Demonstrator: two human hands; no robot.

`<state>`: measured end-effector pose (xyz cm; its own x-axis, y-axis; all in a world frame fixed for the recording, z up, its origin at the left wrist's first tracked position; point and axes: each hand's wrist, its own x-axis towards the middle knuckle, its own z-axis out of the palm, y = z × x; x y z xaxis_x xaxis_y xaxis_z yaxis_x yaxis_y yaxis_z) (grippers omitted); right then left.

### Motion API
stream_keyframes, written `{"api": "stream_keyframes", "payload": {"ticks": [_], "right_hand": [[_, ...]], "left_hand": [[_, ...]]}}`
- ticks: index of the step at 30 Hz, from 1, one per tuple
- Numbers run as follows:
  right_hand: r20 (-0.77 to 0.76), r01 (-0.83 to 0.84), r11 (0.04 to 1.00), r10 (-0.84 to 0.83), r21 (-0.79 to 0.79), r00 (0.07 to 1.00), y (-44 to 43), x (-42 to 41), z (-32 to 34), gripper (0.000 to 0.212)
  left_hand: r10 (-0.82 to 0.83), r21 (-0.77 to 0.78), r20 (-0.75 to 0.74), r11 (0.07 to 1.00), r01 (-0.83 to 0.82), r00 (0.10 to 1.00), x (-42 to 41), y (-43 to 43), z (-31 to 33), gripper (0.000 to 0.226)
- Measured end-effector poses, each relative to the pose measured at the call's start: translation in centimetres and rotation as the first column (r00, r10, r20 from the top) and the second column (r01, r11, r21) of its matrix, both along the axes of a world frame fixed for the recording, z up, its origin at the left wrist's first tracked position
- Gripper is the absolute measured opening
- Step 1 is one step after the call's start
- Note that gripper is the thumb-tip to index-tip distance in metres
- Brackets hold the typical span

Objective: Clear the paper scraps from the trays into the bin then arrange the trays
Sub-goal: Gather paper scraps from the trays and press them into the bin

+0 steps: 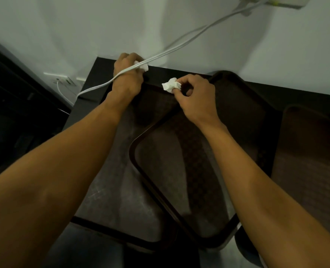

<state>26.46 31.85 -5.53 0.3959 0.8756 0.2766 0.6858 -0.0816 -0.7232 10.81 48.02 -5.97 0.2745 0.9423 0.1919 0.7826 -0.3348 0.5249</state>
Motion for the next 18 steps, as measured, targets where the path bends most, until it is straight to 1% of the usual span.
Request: {"api": "stream_keyframes", "payload": {"ticks": [4, 6, 9, 11, 14, 16, 18], "right_hand": [[-0.015, 0.036, 0.999, -0.036, 0.007, 0.999, -1.0, -0.4, 0.6, 0.017], [-0.025, 0.057, 0.998, -0.057, 0.001, 0.998, -1.6, -0.6, 1.0, 0.016], [-0.023, 0.083, 0.996, -0.084, -0.014, 0.996, -2.8, -1.2, 1.6, 0.016], [-0.027, 0.096, 0.995, -0.096, -0.025, 0.995, -3.7, -1.6, 1.9, 0.015], [-0.022, 0.105, 0.993, -0.107, -0.059, 0.994, -5.2, -2.4, 2.2, 0.017], [-0.015, 0.103, 0.994, -0.104, -0.044, 0.994, -6.5, -3.2, 2.4, 0.017], [-0.008, 0.1, 0.995, -0.1, -0.002, 0.995, -7.9, -4.2, 2.7, 0.018]], "left_hand": [[-0.082, 0.038, 0.121, 0.996, 0.078, 0.989, -0.3, -1.9, 0.3, 0.022], [-0.142, 0.089, 0.185, 0.988, 0.127, 0.973, -0.4, -3.1, 0.6, 0.021], [-0.228, 0.121, 0.225, 0.971, 0.205, 0.947, -0.8, -5.2, 0.7, 0.022], [-0.24, 0.075, 0.238, 0.971, 0.228, 0.941, -1.0, -6.7, 0.4, 0.024], [-0.212, -0.03, 0.279, 0.973, 0.229, 0.937, -1.6, -9.0, 0.3, 0.025], [-0.198, -0.073, 0.285, 0.971, 0.228, 0.938, -2.4, -10.4, 0.3, 0.025], [-0.19, -0.075, 0.28, 0.973, 0.219, 0.941, -3.4, -11.9, 0.6, 0.026]]}}
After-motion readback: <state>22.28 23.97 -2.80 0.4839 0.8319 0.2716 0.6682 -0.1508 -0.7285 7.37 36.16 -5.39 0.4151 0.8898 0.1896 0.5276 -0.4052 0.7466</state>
